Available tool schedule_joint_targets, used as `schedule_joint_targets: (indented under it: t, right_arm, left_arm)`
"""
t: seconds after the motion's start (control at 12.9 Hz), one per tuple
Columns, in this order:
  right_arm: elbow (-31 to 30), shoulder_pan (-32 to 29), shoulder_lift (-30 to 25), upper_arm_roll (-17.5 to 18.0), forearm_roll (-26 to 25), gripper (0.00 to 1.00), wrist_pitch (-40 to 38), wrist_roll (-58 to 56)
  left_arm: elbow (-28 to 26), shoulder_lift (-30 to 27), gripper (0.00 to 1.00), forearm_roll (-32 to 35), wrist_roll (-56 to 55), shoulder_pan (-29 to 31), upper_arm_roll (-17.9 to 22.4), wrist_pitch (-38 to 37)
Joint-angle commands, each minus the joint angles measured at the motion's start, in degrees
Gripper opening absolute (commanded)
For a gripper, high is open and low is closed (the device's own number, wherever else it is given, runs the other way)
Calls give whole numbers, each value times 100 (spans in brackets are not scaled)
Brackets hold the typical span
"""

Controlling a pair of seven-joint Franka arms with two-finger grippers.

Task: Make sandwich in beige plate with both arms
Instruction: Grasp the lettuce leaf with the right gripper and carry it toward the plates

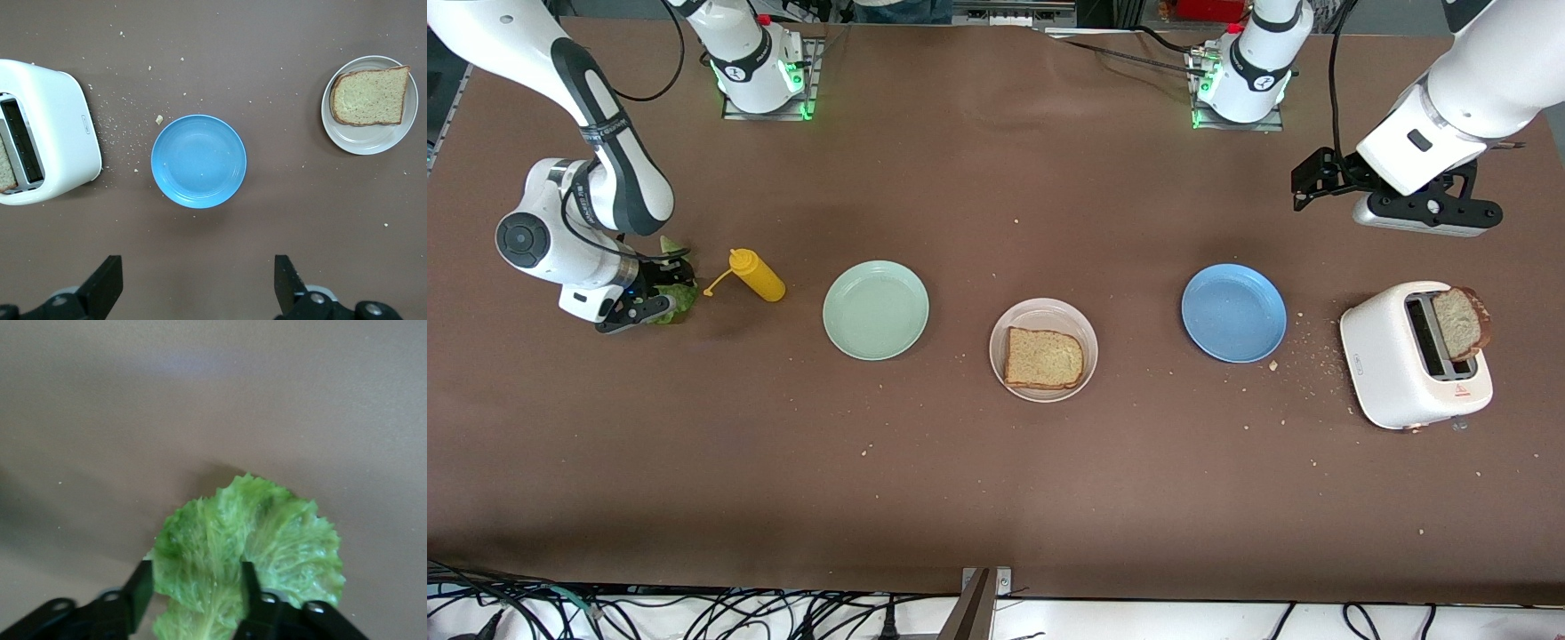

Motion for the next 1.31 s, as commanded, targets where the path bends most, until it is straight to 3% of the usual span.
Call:
schedule_joint_targets:
  t: [0.0,0.46,0.85,1.08,1.24]
  right_arm:
    - [-4,-31,54,-13,-102,0,13,6]
    - [180,-22,-33,5,-102,0,-303,-55]
    - [1461,83,-139,75,-128,0,-1908,-319]
    - [2226,110,-271,417,-128,0,-2911,-476]
    - [2761,110,-359,847,-111,0,-3482,-399]
  left_arm:
    - [3,-51,100,-122,30,57,-39,-82]
    - [3,-51,100,-122,30,66,-39,-82]
    - [3,-51,100,-122,30,57,-39,-117]
    - [3,-51,100,-122,30,66,-39,-126]
    - [3,-51,100,-122,30,66,-39,-126]
